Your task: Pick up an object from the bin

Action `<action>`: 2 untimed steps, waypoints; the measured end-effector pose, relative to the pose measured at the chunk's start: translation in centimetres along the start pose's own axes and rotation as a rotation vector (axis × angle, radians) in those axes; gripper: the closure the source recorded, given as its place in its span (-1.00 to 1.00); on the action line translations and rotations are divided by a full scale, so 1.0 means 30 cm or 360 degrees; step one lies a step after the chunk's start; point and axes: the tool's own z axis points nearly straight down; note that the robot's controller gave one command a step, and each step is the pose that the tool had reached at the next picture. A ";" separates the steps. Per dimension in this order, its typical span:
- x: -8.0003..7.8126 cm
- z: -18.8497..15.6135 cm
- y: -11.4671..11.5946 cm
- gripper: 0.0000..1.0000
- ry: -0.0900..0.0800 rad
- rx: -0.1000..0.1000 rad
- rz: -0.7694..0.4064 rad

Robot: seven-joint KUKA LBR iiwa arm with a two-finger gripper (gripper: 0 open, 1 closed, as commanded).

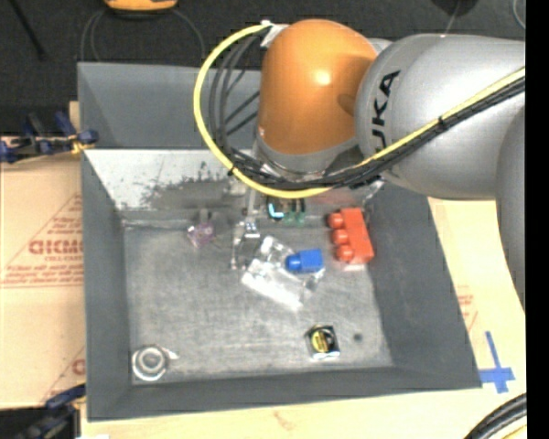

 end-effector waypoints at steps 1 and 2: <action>-0.180 0.528 -0.121 -1.00 -0.0024 -0.0005 -0.0003; -0.160 0.478 0.022 -1.00 -0.0012 -0.0008 0.1022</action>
Offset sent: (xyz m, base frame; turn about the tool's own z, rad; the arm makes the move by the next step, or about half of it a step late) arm 0.0531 -0.0389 -0.1749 -0.0002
